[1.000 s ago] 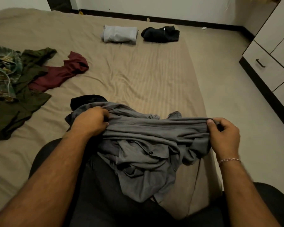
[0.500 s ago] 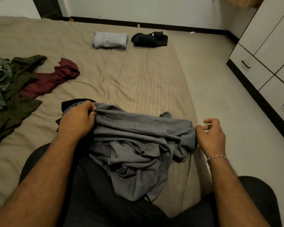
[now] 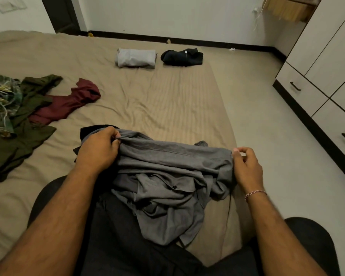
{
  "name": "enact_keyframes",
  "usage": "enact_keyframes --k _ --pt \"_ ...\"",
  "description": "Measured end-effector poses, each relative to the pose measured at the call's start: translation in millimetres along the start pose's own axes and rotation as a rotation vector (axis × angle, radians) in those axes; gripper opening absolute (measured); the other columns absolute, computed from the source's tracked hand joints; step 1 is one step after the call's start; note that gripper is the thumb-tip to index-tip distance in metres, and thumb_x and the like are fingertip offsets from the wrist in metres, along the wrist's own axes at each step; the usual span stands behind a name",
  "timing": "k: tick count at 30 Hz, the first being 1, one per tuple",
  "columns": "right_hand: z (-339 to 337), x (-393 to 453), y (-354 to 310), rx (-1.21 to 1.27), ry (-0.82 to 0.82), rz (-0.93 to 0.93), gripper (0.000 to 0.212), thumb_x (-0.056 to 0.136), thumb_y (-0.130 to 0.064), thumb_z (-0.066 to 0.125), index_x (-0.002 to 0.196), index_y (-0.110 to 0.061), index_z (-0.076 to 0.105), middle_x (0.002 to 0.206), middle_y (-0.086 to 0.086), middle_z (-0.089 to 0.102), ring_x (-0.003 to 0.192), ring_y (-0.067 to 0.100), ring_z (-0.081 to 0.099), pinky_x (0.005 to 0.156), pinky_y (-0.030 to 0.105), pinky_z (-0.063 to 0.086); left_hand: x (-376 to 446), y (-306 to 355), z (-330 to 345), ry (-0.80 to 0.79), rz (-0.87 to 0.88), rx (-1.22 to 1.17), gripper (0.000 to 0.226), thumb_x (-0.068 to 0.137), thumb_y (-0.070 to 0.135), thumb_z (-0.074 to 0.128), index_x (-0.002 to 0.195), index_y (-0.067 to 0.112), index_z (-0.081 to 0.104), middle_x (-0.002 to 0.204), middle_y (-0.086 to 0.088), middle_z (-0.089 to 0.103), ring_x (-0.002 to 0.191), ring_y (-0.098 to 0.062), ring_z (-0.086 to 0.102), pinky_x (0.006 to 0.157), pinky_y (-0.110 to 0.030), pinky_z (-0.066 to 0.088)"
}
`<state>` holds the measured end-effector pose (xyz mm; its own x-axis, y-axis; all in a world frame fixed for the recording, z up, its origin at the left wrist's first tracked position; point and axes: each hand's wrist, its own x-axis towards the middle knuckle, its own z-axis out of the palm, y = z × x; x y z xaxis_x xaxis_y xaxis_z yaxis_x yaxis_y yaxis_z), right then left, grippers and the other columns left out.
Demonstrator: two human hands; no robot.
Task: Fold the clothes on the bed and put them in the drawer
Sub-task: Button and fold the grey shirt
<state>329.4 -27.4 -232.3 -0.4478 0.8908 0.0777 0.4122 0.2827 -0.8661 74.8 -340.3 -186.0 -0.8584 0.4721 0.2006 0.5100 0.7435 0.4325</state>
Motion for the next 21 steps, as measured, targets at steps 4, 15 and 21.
enact_keyframes --k 4,15,21 --pt "8 8 2 -0.006 -0.205 0.012 0.018 0.093 -0.029 0.073 0.110 -0.033 0.068 0.084 -0.003 0.072 0.085 0.017 0.068 0.084 0.034 0.054 1 -1 3 -0.001 0.012 0.002 0.002 0.100 0.023 0.060 0.101 0.024 0.058 0.096 -0.007 0.070 0.092 -0.035 0.065 0.070 -0.038 0.042" --pt "-1 12 -8 0.624 -0.079 0.159 0.020 0.095 -0.014 0.071 0.113 -0.008 0.077 0.104 0.000 0.079 0.099 0.014 0.072 0.089 0.031 0.058 1 -4 2 0.047 0.042 -0.022 0.009 0.096 0.025 0.065 0.092 0.028 0.058 0.096 -0.002 0.068 0.091 -0.028 0.062 0.077 -0.043 0.051" --pt "-22 23 -24 0.723 -0.192 0.099 0.039 0.087 -0.007 0.074 0.126 -0.006 0.070 0.107 0.003 0.073 0.095 0.014 0.068 0.091 0.030 0.057 9 -8 -4 -0.084 0.151 0.051 0.021 0.084 0.032 0.079 0.099 0.030 0.065 0.099 0.002 0.071 0.096 -0.023 0.066 0.080 -0.039 0.054"
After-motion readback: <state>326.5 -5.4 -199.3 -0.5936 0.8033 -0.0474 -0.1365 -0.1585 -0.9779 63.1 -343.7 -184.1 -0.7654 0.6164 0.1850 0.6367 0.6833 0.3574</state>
